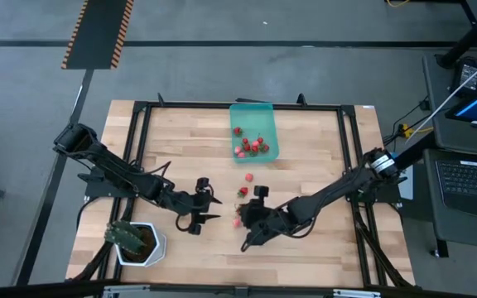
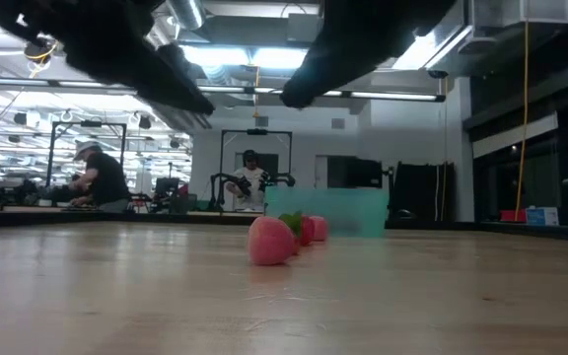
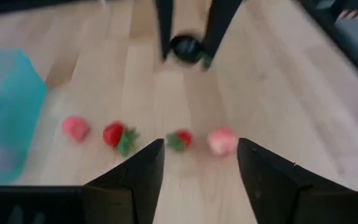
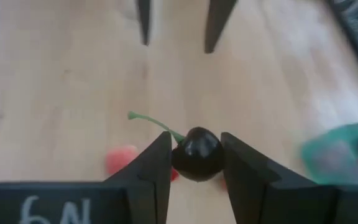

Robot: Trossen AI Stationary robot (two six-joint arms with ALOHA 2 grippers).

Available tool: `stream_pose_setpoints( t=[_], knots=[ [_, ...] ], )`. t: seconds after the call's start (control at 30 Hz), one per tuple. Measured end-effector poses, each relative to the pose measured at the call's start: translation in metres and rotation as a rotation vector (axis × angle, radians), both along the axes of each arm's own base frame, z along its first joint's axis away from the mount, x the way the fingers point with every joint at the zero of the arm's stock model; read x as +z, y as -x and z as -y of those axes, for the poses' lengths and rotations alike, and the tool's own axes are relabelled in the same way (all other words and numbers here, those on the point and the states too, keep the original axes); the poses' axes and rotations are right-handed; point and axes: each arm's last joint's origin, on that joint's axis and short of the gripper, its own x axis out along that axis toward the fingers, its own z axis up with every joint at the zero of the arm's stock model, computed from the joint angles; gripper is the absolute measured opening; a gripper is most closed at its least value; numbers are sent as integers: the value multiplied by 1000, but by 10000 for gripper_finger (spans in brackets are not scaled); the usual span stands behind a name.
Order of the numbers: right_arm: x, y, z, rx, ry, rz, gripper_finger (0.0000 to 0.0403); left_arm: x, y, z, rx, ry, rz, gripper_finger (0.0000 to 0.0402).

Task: Pick and placing Produce into tupperware
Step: Put the black cherry into the blue bin

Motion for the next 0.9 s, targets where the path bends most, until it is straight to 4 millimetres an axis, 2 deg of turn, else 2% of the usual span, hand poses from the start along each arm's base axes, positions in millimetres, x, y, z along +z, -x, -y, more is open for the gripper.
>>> stream_pose_setpoints(
  t=[0.33, 0.53, 0.7, 0.9],
  knots=[
    [5, 7, -1, -81, 168, 38, 118, 14, -8, 0, -33, -19, 152, 195],
    [7, 10, -6, -85, 248, 60, 118, 15, -15, -15, 48, 110, 164, 195],
    [12, 5, -8, -51, 278, 96, 118, 19, -21, -27, 37, 248, 186, 195],
    [14, 0, -3, -35, 305, 104, 118, 19, -23, -32, 20, 325, 166, 195]
  ],
)
